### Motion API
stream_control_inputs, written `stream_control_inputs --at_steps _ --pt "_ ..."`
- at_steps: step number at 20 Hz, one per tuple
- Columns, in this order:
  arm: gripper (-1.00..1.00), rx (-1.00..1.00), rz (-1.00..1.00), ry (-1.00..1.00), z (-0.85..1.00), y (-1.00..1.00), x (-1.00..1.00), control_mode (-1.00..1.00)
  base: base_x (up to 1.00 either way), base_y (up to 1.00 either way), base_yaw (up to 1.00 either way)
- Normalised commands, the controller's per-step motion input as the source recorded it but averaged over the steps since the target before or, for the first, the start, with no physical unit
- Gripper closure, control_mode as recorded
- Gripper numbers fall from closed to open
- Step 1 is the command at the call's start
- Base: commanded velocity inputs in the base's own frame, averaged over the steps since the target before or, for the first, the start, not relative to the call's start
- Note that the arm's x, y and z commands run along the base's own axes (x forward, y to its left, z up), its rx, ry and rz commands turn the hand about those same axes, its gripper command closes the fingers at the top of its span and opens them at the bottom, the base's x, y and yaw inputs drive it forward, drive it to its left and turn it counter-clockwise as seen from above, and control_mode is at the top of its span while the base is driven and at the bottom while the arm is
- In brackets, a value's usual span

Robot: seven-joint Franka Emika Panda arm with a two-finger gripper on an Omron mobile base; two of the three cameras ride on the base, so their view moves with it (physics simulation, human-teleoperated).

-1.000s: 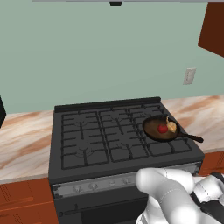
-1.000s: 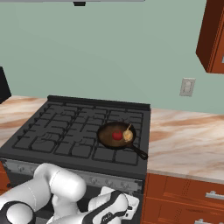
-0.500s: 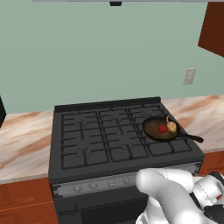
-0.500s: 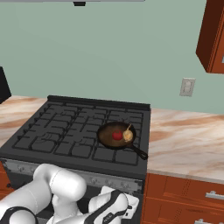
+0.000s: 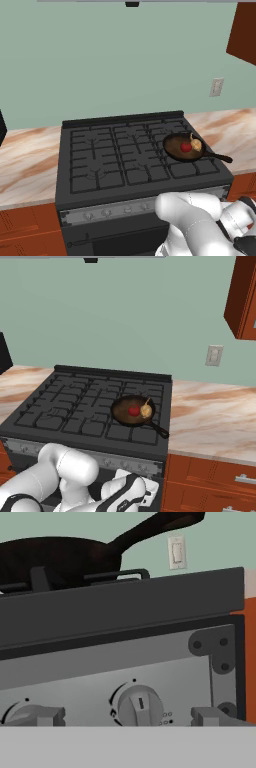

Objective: Place the pan on the front right burner on the stove. Then place the tomato and the onion in the pan and turn on the front right burner.

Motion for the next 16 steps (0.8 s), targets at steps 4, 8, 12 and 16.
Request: stream_control_inputs --at_steps 4,8,12,16 --pt "-1.00 0.00 0.00 0.00 0.00 0.00 0.00 -1.00 0.00 0.00 0.00" --pt "-1.00 0.00 0.00 0.00 0.00 0.00 0.01 -1.00 0.00 0.00 0.00" --pt "-1.00 0.00 0.00 0.00 0.00 0.00 0.04 -1.00 0.00 0.00 0.00" --pt "-1.00 0.00 0.00 0.00 0.00 -0.01 0.03 -1.00 0.00 0.00 0.00"
